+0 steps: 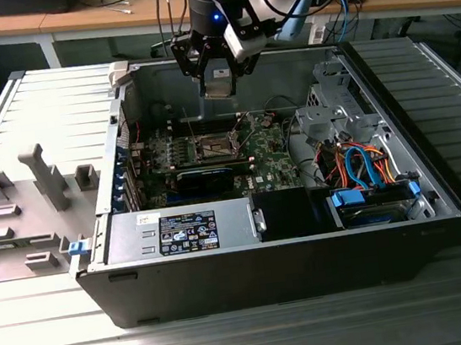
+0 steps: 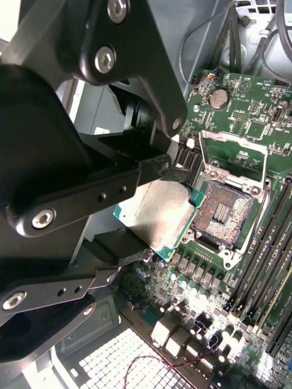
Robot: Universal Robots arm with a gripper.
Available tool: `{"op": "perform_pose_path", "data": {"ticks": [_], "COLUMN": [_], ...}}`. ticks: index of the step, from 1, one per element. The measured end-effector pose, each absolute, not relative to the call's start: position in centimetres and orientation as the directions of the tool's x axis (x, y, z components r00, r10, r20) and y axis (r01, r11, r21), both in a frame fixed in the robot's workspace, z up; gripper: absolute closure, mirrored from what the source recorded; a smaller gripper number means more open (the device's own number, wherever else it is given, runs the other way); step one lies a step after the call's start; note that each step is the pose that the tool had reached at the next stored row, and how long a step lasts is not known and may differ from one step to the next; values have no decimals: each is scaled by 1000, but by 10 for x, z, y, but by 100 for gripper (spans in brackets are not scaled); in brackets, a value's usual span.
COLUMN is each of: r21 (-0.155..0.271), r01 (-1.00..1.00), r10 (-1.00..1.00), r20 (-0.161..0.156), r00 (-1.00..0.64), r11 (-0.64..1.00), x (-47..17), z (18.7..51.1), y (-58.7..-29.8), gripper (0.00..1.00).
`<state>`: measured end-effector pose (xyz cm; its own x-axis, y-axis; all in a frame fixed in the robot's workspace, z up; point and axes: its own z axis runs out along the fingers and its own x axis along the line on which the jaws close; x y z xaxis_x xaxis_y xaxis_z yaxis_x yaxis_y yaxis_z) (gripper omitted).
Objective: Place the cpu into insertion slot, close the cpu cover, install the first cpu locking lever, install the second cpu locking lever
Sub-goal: 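Place the cpu into insertion slot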
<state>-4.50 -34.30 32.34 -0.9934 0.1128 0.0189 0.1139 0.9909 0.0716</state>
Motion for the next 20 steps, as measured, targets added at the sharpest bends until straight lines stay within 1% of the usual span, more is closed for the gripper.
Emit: {"op": "perform_pose_path", "data": {"ticks": [20], "r21": [72], "r01": [125], "r10": [124], "r20": [19], "r00": [-992], "r11": [990], "x": [-45], "z": [322], "y": [-343], "gripper": [45]}}
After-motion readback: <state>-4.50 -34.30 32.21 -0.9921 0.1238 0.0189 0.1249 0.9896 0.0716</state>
